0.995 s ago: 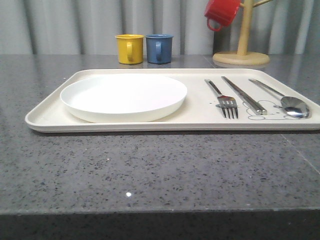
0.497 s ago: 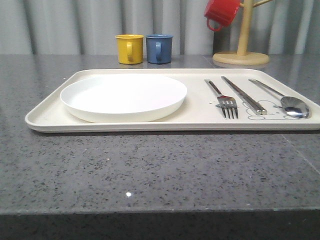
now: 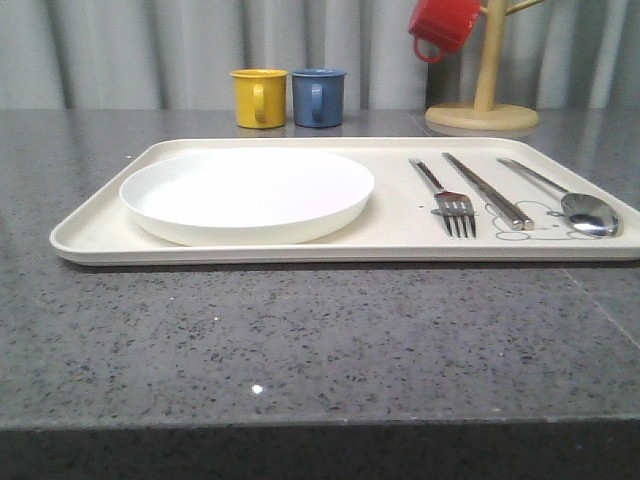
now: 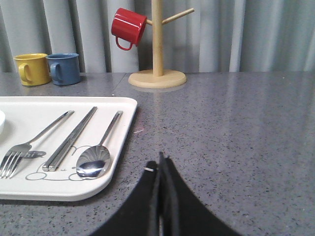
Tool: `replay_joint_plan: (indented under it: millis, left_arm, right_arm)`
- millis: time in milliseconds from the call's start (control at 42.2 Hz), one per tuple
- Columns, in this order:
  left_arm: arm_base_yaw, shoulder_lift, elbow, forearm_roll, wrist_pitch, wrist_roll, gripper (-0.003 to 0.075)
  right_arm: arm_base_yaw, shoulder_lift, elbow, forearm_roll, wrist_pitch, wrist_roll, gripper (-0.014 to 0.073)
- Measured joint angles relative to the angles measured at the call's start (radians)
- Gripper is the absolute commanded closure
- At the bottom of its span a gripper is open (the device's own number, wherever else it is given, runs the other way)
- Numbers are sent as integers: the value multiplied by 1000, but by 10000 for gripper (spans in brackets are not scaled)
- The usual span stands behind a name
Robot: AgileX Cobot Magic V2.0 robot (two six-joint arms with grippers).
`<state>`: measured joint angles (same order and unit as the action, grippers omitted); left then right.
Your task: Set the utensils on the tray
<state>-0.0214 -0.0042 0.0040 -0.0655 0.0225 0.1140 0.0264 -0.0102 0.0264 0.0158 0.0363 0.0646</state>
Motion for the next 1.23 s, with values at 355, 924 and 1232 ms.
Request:
replay_joint_plan:
  millis: [355, 924, 1232]
  left_arm:
    - [0, 0, 0, 0, 0, 0, 741]
    - [0, 0, 0, 0, 0, 0, 741]
    - [0, 0, 0, 0, 0, 0, 741]
  right_arm:
    - [-11, 0, 0, -16, 0, 17, 660]
    - [-11, 0, 0, -21, 0, 19, 660]
    - [-11, 0, 0, -23, -1, 19, 660]
